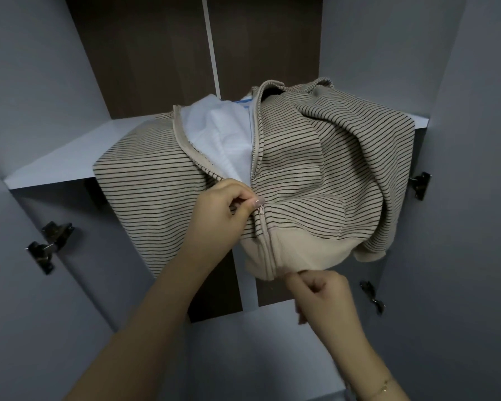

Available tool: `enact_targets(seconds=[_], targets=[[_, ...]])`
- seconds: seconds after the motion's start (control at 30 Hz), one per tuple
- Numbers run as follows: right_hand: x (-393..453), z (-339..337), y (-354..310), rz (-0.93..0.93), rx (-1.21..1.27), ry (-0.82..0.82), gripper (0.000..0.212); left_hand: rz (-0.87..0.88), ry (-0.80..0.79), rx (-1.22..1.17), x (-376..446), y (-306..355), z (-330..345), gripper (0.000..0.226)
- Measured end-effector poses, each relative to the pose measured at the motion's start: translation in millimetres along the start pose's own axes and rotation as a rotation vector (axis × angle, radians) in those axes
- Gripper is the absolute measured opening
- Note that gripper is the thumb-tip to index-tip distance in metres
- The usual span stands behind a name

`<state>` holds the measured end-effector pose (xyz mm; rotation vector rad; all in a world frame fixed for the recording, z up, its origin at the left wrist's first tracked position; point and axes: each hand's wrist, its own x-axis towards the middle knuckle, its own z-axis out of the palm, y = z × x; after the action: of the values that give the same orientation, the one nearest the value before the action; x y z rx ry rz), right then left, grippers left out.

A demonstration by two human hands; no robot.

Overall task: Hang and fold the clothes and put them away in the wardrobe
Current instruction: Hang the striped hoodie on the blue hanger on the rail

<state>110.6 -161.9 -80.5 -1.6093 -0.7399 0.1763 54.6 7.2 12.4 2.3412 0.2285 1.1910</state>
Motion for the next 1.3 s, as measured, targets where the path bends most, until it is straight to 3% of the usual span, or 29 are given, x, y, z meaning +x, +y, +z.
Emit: enact_targets(seconds=[0.13, 0.27, 0.37, 0.5, 0.57, 0.63, 0.8, 0.93, 1.0, 1.07, 1.17, 1.23, 1.3], targets=[[24.0, -9.4, -26.3, -0.218, -0.338, 0.166, 0.053, -0.047, -0.026, -0.03, 0.3, 3.0, -2.1, 0.008], [57.9, 5.2, -52.1, -0.337, -0.698, 0.049, 0.044, -0.049, -0.049, -0.052, 3.6, 8.1, -2.8, 0.005], [63.4, 6.3, -53.3, -0.458, -0.678, -0.029, 0.036, -0.026, -0.039, 0.011, 12.2, 8.9, -7.0, 0.005], [52.0, -3.0, -38.5, -0.53, -0.564, -0.187, 0.038, -0.107, 0.182, 0.026, 46.5, -0.6, -28.3, 0.004], [45.5, -6.9, -31.3, -0.495, -0.604, -0.239, 0.038, -0.153, 0.151, 0.047, 64.3, -4.6, -37.5, 0.006], [49.8, -9.5, -33.7, -0.444, -0.717, -0.215, 0.039, -0.165, 0.076, 0.068, 73.0, -4.8, -37.9, 0.01], [98.7, 2.3, -79.5, -0.477, -0.77, 0.074, 0.056, -0.175, 0.022, 0.029, 75.5, 0.5, -38.4, 0.011], [124.0, 26.1, -102.9, -0.53, -0.81, -0.041, 0.035, -0.147, 0.015, 0.014, 78.3, 1.8, -42.7, 0.011], [120.0, 26.9, -102.6, -0.557, -0.781, -0.073, 0.028, -0.149, 0.085, 0.043, 86.8, -2.4, -48.5, 0.01], [107.8, 22.0, -95.1, -0.571, -0.821, -0.127, 0.028, -0.2, 0.175, 0.052, 99.7, -9.4, -58.7, 0.011], [91.6, 12.5, -82.5, -0.529, -0.977, -0.246, 0.037, -0.221, 0.121, 0.073, 113.5, -14.9, -63.7, 0.012], [94.0, 8.4, -88.3, -0.504, -1.018, -0.221, 0.044, -0.204, 0.095, 0.071, 117.2, -12.7, -60.5, 0.011], [108.4, 9.0, -104.4, -0.528, -0.973, -0.078, 0.049, -0.204, 0.097, 0.052, 120.3, -10.2, -58.8, 0.011]])
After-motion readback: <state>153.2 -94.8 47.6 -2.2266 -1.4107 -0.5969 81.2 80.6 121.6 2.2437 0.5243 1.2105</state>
